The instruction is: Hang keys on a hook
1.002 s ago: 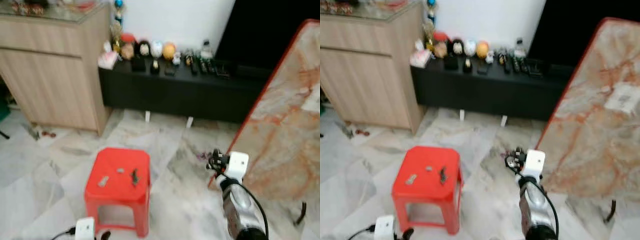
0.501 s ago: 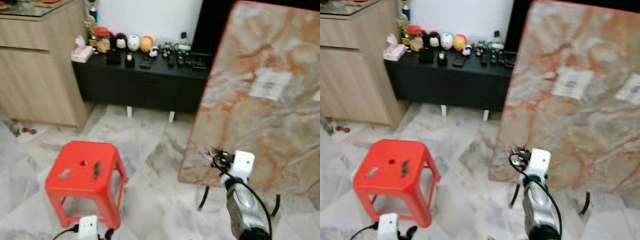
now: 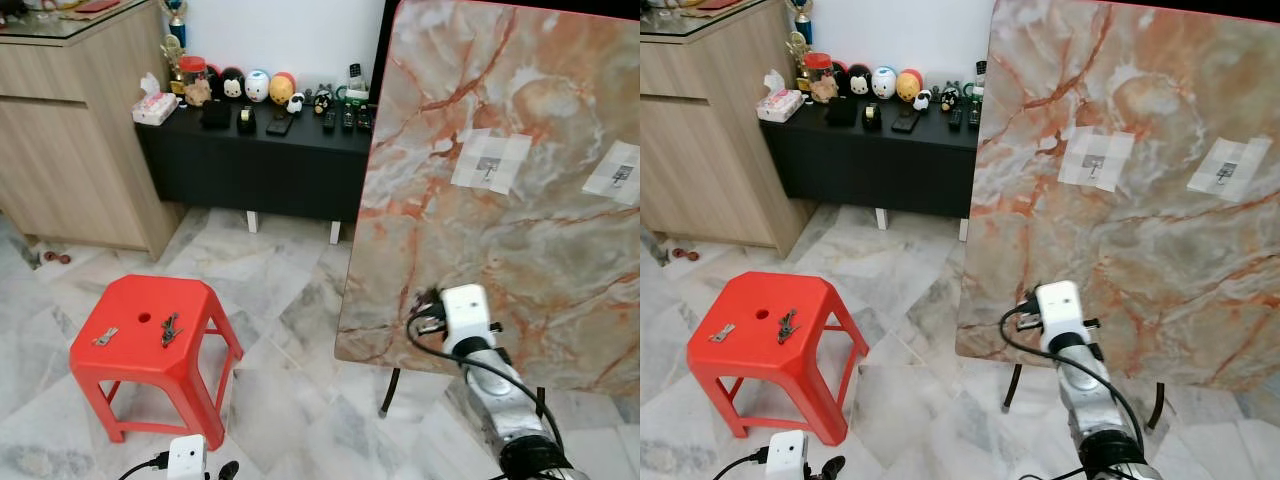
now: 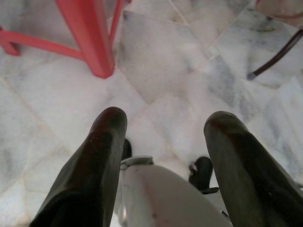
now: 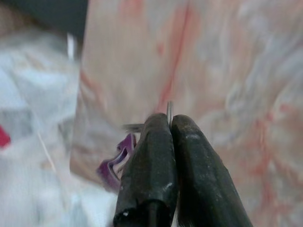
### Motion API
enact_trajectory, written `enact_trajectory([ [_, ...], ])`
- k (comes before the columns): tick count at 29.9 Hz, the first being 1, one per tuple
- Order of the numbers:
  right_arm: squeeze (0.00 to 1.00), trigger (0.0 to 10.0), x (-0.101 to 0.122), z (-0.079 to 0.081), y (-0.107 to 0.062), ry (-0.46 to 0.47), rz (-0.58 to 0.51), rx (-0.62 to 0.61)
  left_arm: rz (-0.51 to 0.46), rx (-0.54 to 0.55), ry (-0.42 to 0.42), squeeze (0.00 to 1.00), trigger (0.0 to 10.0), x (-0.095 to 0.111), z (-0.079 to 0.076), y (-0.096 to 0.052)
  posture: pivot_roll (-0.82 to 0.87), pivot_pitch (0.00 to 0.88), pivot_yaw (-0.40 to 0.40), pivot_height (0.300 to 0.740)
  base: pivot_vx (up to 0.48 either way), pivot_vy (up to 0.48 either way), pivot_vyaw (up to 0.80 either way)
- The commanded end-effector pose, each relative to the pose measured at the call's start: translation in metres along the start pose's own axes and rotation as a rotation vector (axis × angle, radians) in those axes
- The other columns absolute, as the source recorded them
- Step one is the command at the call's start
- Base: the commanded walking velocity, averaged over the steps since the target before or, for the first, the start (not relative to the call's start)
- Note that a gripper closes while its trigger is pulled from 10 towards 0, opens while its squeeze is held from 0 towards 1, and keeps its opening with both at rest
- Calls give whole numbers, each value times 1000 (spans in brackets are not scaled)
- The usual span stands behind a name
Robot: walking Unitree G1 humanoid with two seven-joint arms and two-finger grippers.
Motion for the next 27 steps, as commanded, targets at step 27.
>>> enact_trajectory([
  [27, 0, 10000, 21, -23, 14, 398, 80, -112, 48, -32, 34, 0, 10000, -9, -6, -1, 59, 0, -113, 740, 0, 0, 0],
])
Point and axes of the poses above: a point about 5 cm out from each wrist's last joint towards the gripper, its own y axis pointing out of the wrist towards the gripper, its own x axis along the axis of the wrist's last joint, z = x × y, the point moved 1 cm from there along y, pointing out of the wrist towards the gripper, and after that the axes turned 5 degrees about y, right-handed, at the moved point
